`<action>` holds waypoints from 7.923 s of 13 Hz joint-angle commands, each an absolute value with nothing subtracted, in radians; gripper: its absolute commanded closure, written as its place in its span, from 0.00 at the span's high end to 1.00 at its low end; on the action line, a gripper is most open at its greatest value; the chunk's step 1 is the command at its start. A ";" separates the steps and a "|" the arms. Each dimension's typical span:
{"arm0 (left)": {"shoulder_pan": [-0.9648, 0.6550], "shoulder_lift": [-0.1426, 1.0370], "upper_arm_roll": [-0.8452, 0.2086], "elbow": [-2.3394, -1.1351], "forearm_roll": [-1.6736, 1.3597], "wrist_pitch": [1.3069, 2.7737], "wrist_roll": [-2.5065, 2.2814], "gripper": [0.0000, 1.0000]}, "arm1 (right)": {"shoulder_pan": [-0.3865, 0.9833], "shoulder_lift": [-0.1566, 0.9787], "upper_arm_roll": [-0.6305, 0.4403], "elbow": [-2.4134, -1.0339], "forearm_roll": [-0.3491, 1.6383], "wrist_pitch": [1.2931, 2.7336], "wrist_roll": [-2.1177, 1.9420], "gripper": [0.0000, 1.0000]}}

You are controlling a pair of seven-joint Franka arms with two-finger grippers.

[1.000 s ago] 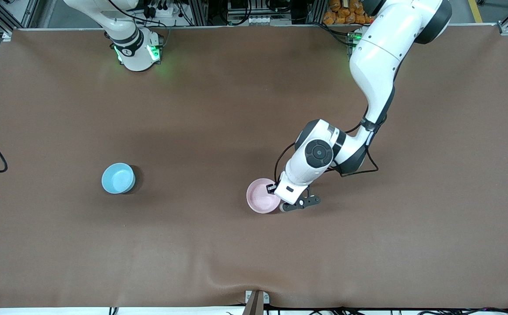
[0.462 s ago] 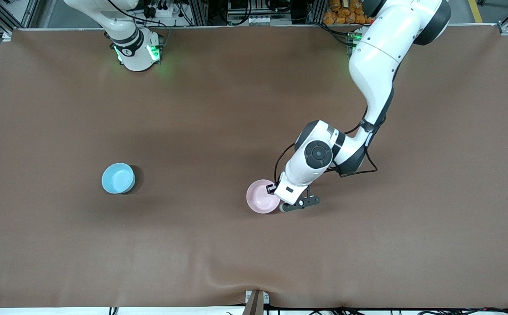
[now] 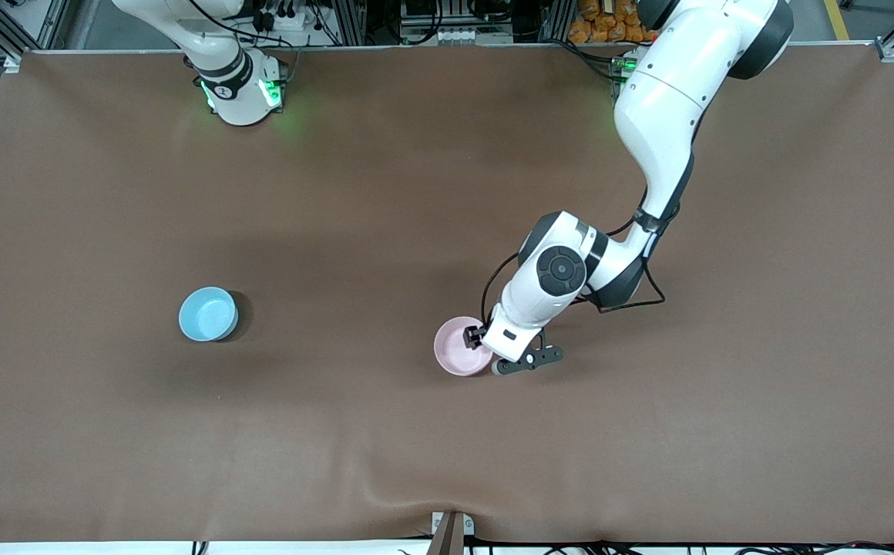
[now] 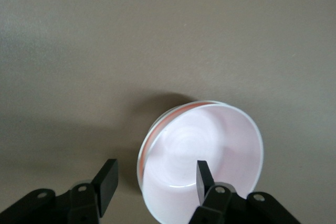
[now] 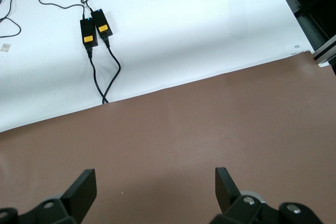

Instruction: Stack pink and blue bowls on white bowl

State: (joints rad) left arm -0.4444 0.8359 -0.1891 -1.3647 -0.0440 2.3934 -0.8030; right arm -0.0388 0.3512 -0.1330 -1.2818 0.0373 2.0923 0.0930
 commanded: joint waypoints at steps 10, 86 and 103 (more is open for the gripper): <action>-0.376 0.612 -0.137 -1.365 0.101 2.140 -0.807 1.00 | -0.054 0.383 -0.130 -1.282 0.041 2.180 0.106 1.00; -0.015 -0.031 -0.054 -1.519 -0.005 1.425 -0.008 1.00 | 0.558 0.719 -0.094 -1.353 0.515 2.138 0.987 0.00; -0.015 -0.029 -0.054 -1.519 -0.006 1.425 -0.008 1.00 | 0.673 0.841 -0.064 -1.299 0.528 2.307 1.212 1.00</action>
